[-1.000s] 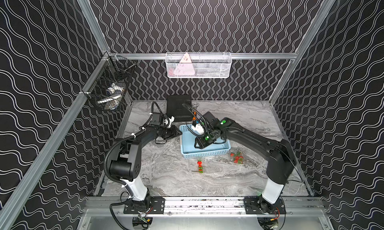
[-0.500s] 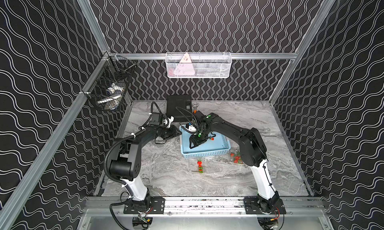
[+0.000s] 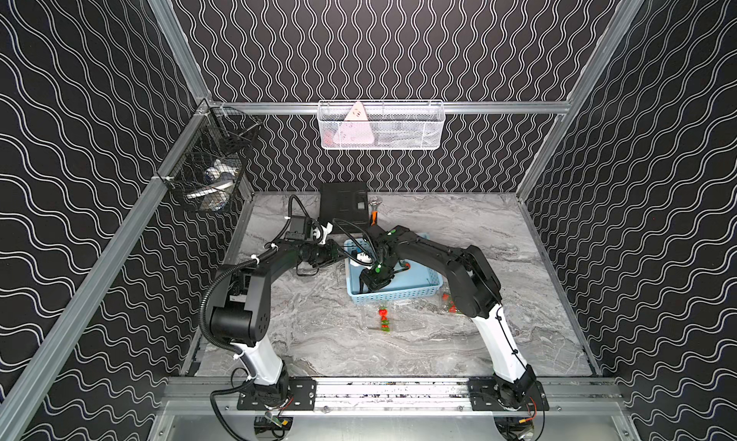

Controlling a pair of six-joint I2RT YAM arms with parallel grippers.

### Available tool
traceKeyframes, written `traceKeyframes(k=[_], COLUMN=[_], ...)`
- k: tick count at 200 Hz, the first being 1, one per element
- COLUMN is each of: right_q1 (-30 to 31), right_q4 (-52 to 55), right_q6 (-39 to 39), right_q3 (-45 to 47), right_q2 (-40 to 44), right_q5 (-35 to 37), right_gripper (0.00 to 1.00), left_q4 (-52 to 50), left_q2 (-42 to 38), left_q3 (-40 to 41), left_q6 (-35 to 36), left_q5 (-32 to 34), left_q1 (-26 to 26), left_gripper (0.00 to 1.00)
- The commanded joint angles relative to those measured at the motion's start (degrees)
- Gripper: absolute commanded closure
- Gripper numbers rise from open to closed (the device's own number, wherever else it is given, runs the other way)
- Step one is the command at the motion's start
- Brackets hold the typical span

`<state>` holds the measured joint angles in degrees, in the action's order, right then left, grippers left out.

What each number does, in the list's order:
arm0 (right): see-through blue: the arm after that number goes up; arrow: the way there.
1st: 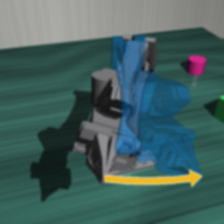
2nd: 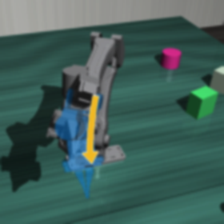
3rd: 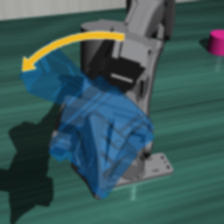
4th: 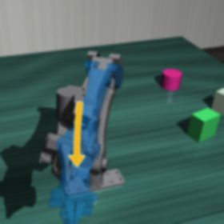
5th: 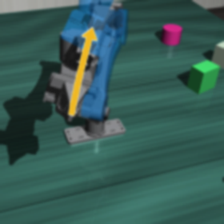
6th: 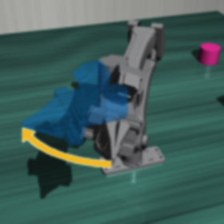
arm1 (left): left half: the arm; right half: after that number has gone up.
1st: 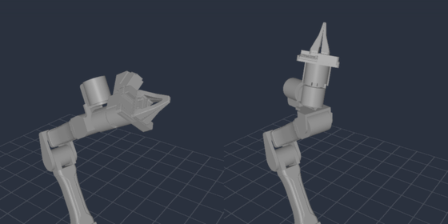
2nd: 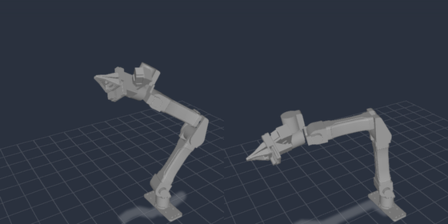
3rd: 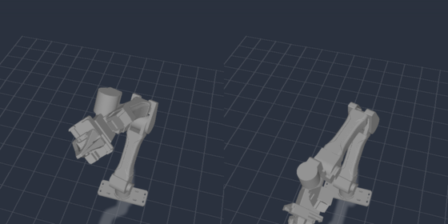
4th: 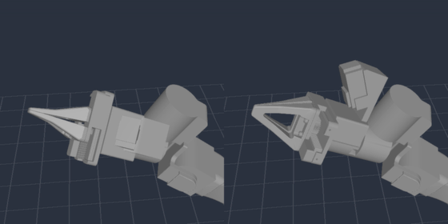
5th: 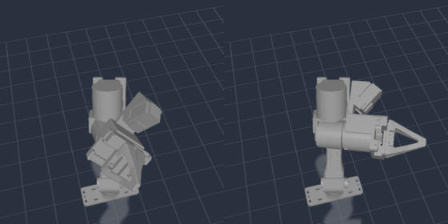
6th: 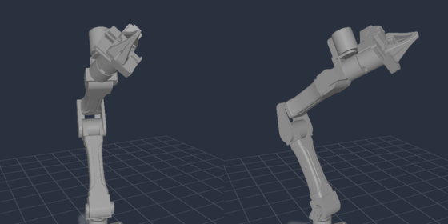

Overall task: Pack strawberries into containers
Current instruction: Pick up the strawberry from the basket, then place the strawberry in the packing box.

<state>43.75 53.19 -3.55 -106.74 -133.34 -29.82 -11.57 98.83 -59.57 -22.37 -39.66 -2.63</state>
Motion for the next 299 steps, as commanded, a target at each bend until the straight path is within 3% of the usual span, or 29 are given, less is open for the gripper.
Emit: traceKeyframes(k=[1, 56, 100, 162, 200, 253, 299], right_q1=[0.4, -0.2, -4.1, -7.0, -6.8, -0.9, 1.4], right_q4=[-1.2, -4.5, -10.4, -10.3, -9.6, -10.2, -14.7], right_q6=[0.4, 2.4, 6.0, 5.4, 5.9, 10.3, 14.3], right_q3=[0.3, 1.3, 3.7, 3.5, 7.0, 22.7, 34.7], right_q2=[-0.5, 0.8, 5.0, 8.5, 16.1, 32.2, 34.2], right_q5=[0.2, -1.5, -1.6, -0.3, 0.9, 1.7, 1.9], right_gripper=[0.63, 0.88, 1.00, 1.00, 1.00, 1.00, 1.00], left_q4=[0.9, 0.7, 0.7, 0.7, 1.1, 1.5, 2.1], left_q2=[0.3, 0.4, 0.4, 0.4, 0.4, 0.1, -0.1], left_q3=[-0.1, -0.2, -0.2, -0.2, -0.1, 0.0, 0.2], left_q6=[1.2, 1.4, 1.4, 1.5, 1.3, 0.8, 0.4], left_q5=[-0.6, -0.4, -0.5, -0.4, -0.6, -1.0, -1.5], left_q1=[0.1, 0.2, 0.3, 0.4, 0.4, 0.4, 0.3], left_gripper=[0.72, 0.72, 0.72, 0.72, 0.72, 0.72, 0.72])
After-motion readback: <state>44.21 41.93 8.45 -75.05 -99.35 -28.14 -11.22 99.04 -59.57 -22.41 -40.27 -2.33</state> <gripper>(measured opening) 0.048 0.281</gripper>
